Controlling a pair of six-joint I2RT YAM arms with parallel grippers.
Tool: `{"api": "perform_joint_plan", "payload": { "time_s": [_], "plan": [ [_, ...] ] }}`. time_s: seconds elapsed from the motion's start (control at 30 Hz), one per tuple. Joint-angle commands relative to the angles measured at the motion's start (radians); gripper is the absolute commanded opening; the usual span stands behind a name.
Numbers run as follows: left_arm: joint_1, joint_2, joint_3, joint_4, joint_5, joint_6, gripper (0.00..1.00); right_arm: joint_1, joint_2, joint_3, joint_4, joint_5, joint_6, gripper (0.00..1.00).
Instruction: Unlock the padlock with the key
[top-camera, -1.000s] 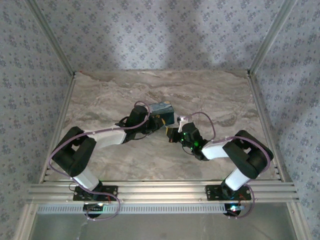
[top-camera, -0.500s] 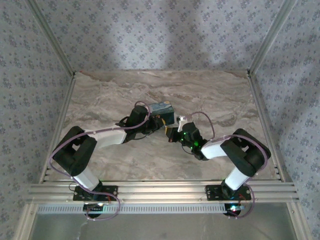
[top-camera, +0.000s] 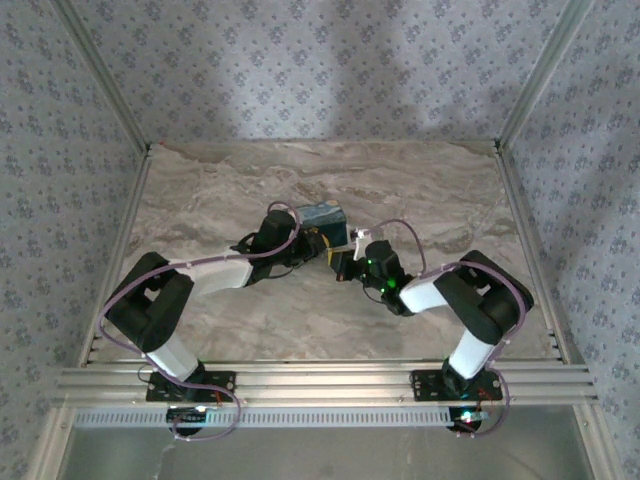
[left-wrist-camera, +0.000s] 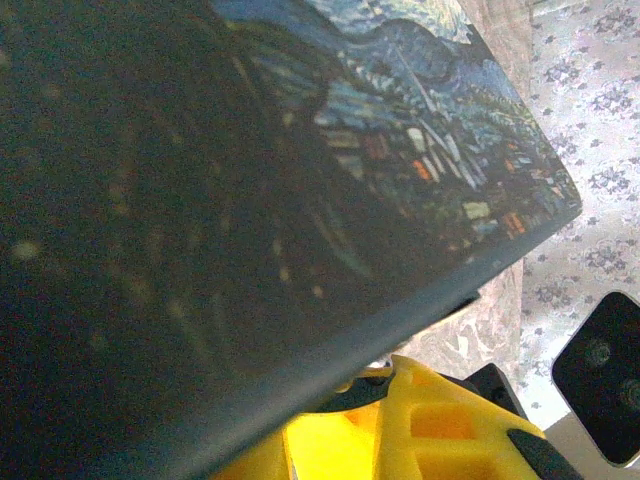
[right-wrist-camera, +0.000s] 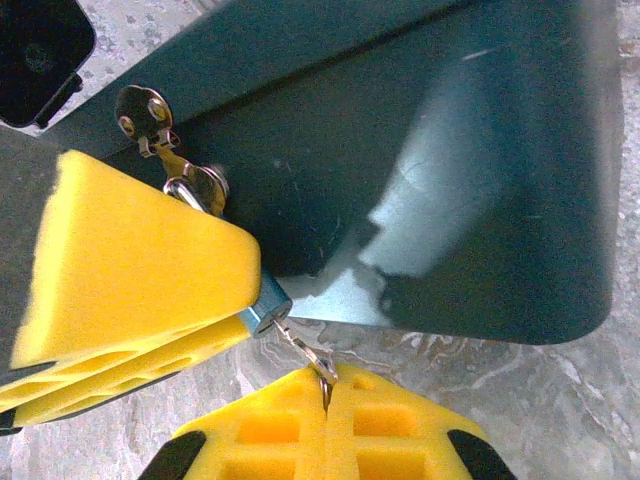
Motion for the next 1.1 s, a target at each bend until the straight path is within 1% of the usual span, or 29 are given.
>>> {"api": "perform_joint_plan", "payload": {
  "time_s": [0.0,0.3,0.47,0.87,0.97,1.07],
  "plan": [
    [-0.023,0.002,0.028,0.023,0.071,-0.003,0.13,-0.019,0.008,0.072,0.128,-0.051,-0.034,0.00],
    [-0.024,0.002,0.029,0.018,0.074,-0.001,0.13,-0.054,0.022,0.129,0.154,-0.150,-0.043,0.00],
    [-0.023,-0.002,0.030,0.009,0.065,0.004,0.13,-0.059,0.021,0.117,0.145,-0.153,-0.041,0.00],
    [-0.013,-0.010,0.026,-0.003,0.046,0.010,0.13,-0.065,-0.004,0.021,0.152,-0.136,-0.033,0.04],
    [-0.013,-0.014,0.026,-0.005,0.044,0.010,0.13,-0.066,-0.009,-0.005,0.158,-0.140,-0.032,0.06],
    [-0.011,-0.014,0.028,-0.007,0.043,0.010,0.13,-0.066,-0.019,-0.026,0.158,-0.149,-0.034,0.13]
  ]
}}
